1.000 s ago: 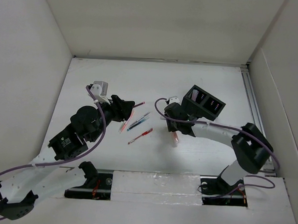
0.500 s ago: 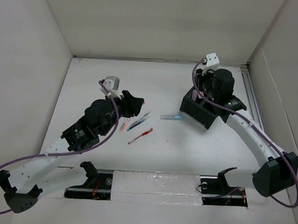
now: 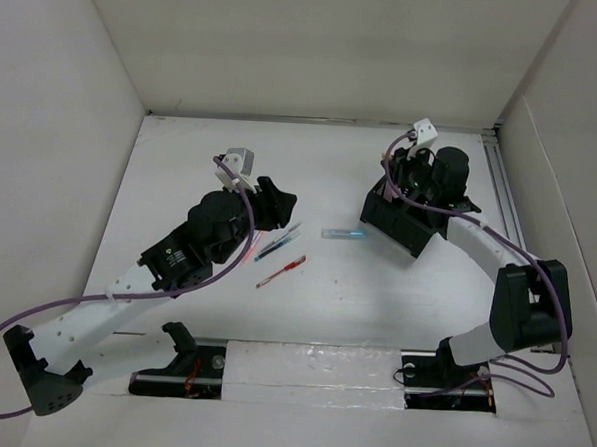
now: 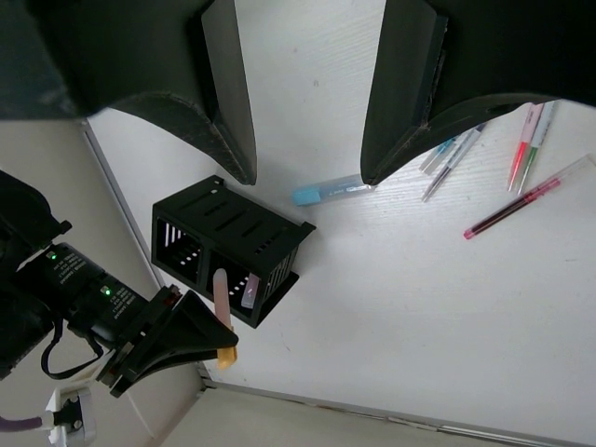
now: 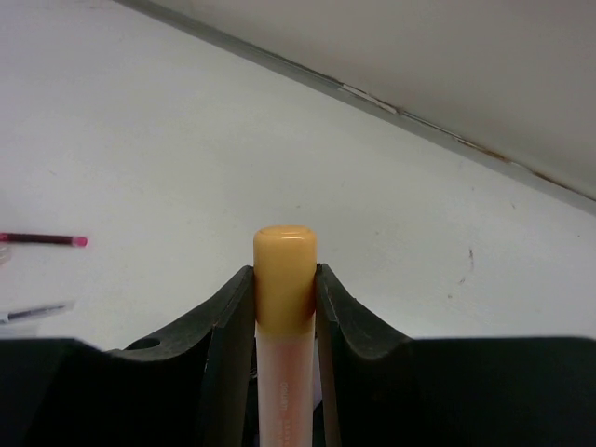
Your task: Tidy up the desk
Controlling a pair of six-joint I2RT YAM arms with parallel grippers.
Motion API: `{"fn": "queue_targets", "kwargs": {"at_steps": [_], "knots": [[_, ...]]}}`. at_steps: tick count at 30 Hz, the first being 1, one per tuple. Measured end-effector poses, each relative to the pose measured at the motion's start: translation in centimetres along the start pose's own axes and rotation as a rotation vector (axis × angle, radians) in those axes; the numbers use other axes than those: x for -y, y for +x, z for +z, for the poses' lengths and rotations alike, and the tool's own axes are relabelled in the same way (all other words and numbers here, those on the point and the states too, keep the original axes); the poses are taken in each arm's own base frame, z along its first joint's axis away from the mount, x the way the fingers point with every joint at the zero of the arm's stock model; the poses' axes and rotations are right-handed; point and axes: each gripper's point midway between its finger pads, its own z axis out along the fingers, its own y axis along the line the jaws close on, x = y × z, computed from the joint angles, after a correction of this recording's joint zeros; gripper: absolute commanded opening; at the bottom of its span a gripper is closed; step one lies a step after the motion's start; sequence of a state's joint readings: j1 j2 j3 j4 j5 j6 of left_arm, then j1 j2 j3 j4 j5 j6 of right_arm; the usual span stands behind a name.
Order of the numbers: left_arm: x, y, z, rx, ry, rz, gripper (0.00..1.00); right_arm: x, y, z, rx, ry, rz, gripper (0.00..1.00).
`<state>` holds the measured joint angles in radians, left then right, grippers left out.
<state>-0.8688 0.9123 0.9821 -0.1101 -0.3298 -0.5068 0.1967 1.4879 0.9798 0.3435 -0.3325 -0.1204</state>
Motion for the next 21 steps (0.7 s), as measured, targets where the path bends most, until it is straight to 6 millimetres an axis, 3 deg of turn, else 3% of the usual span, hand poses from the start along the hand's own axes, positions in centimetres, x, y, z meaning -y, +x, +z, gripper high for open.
{"fn": "queue_targets", "kwargs": {"at_steps": [4, 6, 13, 17, 21], "knots": [[0.0, 0.0, 0.0, -0.001, -0.001, -0.001, 0.44, 0.6, 0.5, -0.3, 0.032, 0.007, 0.025, 0.12], [0.0, 0.1, 0.0, -0.002, -0.002, -0.001, 0.44, 0.9, 0.9, -0.6, 0.040, 0.017, 0.033, 0.24], [-0.1, 0.5, 0.4, -0.020, -0.008, 0.009, 0.44, 0.6, 3.6, -1.3, 0.004, 0.032, 0.065, 0.45], [0.0, 0.5, 0.5, -0.021, -0.004, 0.018, 0.44, 0.7, 3.4, -1.4, 0.009, 0.039, 0.073, 0.59], [0.1, 0.6, 0.5, -0.026, 0.002, 0.031, 0.44, 0.8, 1.8, -2.3, 0.035, 0.058, 0.052, 0.64]]}}
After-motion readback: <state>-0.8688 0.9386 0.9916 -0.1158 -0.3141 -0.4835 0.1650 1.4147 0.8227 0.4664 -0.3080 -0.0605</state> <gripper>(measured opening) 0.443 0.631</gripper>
